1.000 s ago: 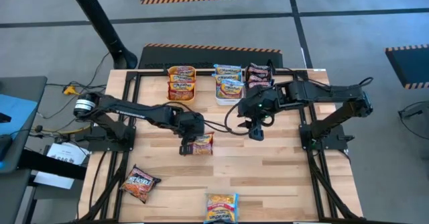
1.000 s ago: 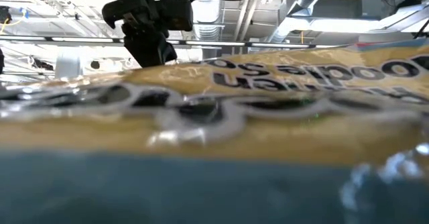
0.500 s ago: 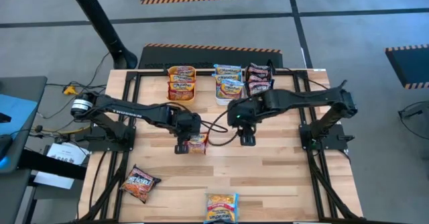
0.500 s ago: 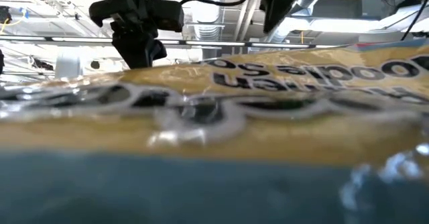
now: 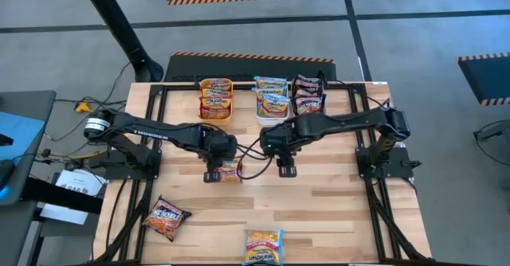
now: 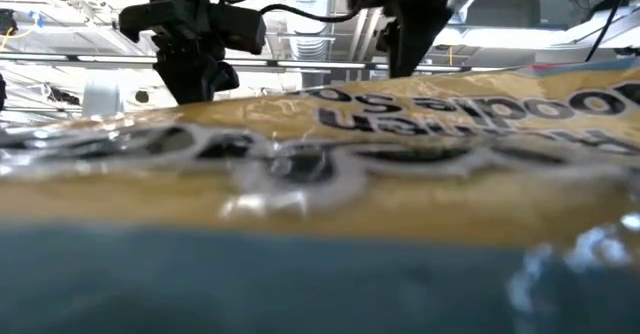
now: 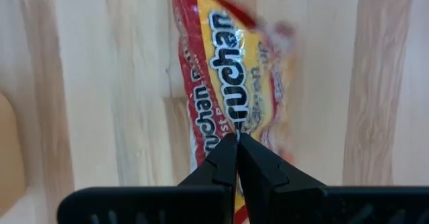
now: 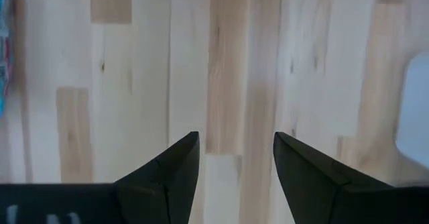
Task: Sort Maruchan noodles
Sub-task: Put the red noodle pack into the yellow bin
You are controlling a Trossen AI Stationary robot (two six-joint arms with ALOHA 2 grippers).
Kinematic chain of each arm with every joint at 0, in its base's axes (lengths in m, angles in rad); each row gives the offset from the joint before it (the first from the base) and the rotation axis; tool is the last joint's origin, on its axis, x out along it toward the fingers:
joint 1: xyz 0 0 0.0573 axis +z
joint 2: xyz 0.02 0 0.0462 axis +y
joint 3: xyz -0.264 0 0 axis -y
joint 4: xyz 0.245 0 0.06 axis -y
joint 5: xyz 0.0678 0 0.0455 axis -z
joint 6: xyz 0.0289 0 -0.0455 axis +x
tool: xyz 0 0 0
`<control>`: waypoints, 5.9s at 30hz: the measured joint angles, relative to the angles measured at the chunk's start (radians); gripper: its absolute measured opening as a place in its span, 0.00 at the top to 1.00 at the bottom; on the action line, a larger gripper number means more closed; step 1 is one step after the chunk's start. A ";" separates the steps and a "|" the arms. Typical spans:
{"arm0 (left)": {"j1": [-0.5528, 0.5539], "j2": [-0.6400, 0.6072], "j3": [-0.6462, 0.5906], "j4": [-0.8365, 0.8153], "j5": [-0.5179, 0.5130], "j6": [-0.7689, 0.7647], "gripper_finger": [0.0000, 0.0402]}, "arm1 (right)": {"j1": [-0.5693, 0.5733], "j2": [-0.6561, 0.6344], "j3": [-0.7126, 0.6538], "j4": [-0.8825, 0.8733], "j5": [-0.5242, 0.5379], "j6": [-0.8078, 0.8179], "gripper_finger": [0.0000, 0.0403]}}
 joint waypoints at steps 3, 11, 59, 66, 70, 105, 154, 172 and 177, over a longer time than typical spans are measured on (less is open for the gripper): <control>0.000 -0.031 0.001 -0.011 -0.007 -0.002 1.00 | 0.000 0.002 0.003 0.015 -0.012 0.005 0.47; 0.000 -0.154 0.002 -0.030 -0.043 -0.028 1.00 | 0.000 -0.002 0.001 0.061 -0.013 0.006 0.47; 0.000 -0.723 0.000 0.183 -0.140 -0.229 1.00 | -0.057 0.095 -0.001 1.050 -0.008 -0.131 0.38; 0.000 -0.726 0.000 0.154 -0.138 -0.232 1.00 | -0.065 0.178 0.001 1.113 -0.008 -0.144 0.38; 0.000 -0.724 0.000 0.131 -0.139 -0.230 1.00 | -0.066 0.229 0.001 1.130 -0.008 -0.140 0.38; 0.000 -0.724 0.000 0.121 -0.140 -0.229 1.00 | -0.067 0.469 0.003 1.171 0.022 0.034 0.38; 0.000 -0.724 0.000 0.112 -0.140 -0.228 1.00 | -0.072 0.503 0.024 1.030 0.068 0.080 0.99; 0.000 -0.724 0.000 0.111 -0.173 -0.229 1.00 | -0.064 0.501 0.244 0.716 0.117 -0.161 0.99; 0.000 -0.736 0.000 0.118 -0.193 -0.234 1.00 | -0.067 0.500 0.287 0.683 0.124 -0.204 0.99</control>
